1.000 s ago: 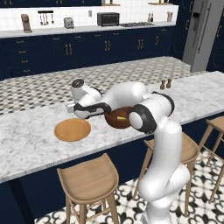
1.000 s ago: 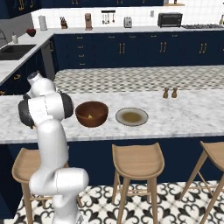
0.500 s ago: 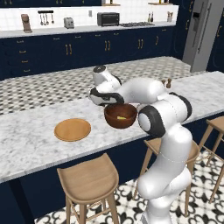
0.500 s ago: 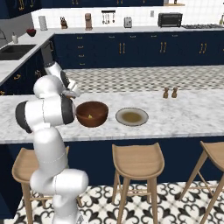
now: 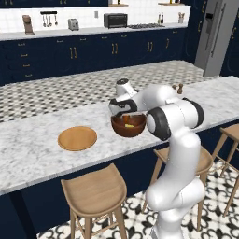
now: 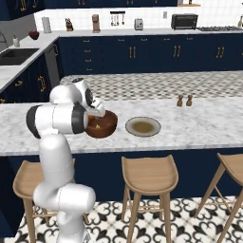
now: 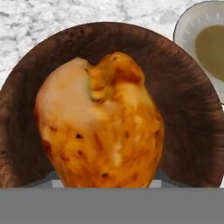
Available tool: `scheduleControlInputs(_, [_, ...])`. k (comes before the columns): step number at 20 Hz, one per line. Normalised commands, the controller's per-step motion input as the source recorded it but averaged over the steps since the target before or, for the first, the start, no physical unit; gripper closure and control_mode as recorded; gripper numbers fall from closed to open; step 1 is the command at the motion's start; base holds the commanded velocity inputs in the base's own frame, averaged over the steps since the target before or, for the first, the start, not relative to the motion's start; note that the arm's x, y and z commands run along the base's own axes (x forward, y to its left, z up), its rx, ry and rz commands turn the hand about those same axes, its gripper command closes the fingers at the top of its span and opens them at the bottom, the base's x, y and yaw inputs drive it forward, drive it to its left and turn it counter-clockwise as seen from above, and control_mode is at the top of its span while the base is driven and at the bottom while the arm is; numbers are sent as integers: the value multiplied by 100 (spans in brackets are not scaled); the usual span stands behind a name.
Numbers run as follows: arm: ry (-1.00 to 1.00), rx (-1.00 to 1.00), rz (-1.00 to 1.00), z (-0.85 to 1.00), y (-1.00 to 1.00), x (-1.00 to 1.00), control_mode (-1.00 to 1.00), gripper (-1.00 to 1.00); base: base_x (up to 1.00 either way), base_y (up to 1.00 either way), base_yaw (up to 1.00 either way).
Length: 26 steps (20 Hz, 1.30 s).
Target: Pick the chicken drumstick and lemon wedge from their plates and place them in the bowl. Then put the bowl in the fridge.
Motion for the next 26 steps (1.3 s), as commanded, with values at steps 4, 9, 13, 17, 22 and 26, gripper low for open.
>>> scheduleControlInputs(4, [-1, 0, 0, -17, -5, 31, -100, -100, 0, 0, 0])
scheduleControlInputs(9, [2, 3, 0, 20, -13, -4, -100, -100, 0, 0, 0])
scheduleControlInputs(13, [0, 10, 0, 38, -63, -30, -100, -100, 0, 0, 0])
scheduleControlInputs(17, [0, 17, -9, 22, -100, -73, -100, -100, 0, 0, 0])
scheduleControlInputs(22, [1, 9, -4, -12, -58, -44, -100, -100, 0, 0, 0])
scheduleControlInputs(26, [0, -2, 0, -38, 52, 6, -100, -100, 0, 0, 0])
